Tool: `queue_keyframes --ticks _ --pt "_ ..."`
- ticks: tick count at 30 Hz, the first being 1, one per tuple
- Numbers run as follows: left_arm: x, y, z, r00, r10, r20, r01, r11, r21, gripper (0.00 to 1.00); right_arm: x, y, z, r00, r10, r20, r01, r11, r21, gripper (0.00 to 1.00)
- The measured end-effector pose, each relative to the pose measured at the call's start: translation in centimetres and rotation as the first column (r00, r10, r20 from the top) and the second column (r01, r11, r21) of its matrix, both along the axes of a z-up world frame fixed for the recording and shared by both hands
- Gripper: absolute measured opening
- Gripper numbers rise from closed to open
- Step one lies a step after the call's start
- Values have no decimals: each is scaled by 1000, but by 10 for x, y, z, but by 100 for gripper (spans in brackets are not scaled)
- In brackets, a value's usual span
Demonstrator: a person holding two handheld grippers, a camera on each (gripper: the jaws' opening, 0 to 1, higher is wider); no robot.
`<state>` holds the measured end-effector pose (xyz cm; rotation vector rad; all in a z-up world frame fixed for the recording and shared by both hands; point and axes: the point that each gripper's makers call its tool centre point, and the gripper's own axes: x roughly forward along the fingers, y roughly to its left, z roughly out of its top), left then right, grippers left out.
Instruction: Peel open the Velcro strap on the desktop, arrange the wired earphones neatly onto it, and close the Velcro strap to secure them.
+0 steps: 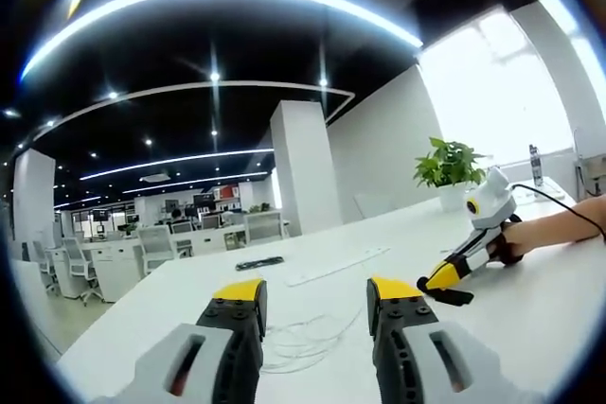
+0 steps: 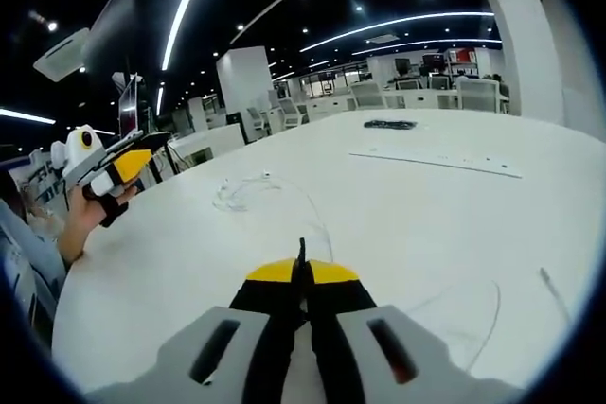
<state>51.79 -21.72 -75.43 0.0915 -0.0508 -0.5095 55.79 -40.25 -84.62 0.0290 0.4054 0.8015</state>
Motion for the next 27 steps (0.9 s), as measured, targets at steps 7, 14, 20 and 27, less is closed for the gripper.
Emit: queue_keyframes --ticks 7,14,20,27 --pt "-1 1 -1 1000 -2 -5 2 1000 11 46 -3 -1 4 1000 2 -12 -2 1000 18 5" --pt "-1 1 -2 1000 -3 -9 3 1000 20 46 -11 0 8 999 7 -36 -6 1000 26 4" --pt "-2 1 -3 1000 -9 -11 9 1000 29 46 -22 1 8 998 21 -62 -22 1000 -16 4" --pt "-3 1 -5 1000 -12 -19 13 999 39 46 -32 2 8 997 4 -77 -10 997 -77 3"
